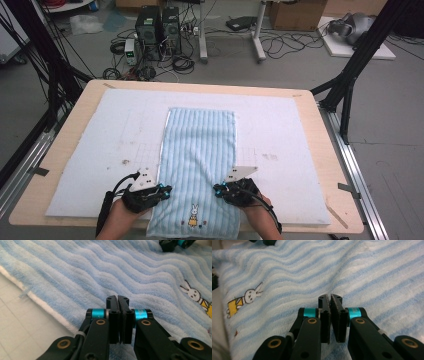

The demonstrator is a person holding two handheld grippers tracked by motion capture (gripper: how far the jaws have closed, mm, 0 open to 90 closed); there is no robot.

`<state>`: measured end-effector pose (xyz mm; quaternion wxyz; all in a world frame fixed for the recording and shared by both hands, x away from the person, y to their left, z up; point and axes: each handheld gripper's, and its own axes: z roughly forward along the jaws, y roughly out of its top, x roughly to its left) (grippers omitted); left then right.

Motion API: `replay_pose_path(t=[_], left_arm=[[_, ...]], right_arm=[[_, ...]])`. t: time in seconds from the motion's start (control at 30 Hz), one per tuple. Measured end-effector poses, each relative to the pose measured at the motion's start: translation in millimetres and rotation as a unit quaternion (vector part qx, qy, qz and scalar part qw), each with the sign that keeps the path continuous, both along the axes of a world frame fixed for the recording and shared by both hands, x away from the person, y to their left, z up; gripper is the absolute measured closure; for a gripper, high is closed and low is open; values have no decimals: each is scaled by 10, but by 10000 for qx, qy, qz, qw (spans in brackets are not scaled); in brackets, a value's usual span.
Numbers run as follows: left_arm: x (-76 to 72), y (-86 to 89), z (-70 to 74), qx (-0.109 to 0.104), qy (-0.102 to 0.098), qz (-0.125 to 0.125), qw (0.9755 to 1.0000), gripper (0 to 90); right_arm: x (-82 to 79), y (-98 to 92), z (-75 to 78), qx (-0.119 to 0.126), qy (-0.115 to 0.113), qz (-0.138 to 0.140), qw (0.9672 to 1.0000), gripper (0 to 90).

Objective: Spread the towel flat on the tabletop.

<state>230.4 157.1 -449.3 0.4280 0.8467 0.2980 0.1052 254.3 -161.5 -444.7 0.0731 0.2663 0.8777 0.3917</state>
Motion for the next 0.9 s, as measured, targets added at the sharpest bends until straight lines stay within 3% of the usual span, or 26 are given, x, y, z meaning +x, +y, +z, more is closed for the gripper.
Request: replay_pose_path(t=[0.07,0.17,0.23,0.27,0.33,0.43,0.57,0.67,0.73,0.83,0.9], left_arm=[[-56,40,12,-35,152,-84,9998,880],[-105,75,18,-76,228,-273,9993,879],[-66,83,27,-176,306,-276,9990,858],[-25,90,39,-194,289,-246,9991,806],[68,102,63,-322,250,-52,9992,676],[289,143,125,-559,114,302,9979,591],[609,172,167,-652,60,595,9961,582],[850,184,175,-633,11,906,9939,593],[983,183,163,-674,-67,1091,9917,618],[1150,184,135,-633,-133,1203,9906,646],[1238,188,125,-680,-74,1292,9893,656]], right_arm=[[-27,-23,12,-9,101,179,9998,863],[-69,-51,8,94,295,410,9987,850],[-63,-59,8,142,332,487,9982,794],[-38,-66,11,187,340,491,9980,751],[27,-85,28,321,317,378,9983,701],[179,-152,83,556,181,-10,9983,665],[415,-241,119,449,-123,-699,9965,693],[595,-282,91,174,-341,-1147,9927,713],[690,-291,63,107,-313,-1219,9920,727],[769,-294,23,-62,-239,-1257,9918,754],[797,-308,-6,-92,-174,-1247,9920,766]])
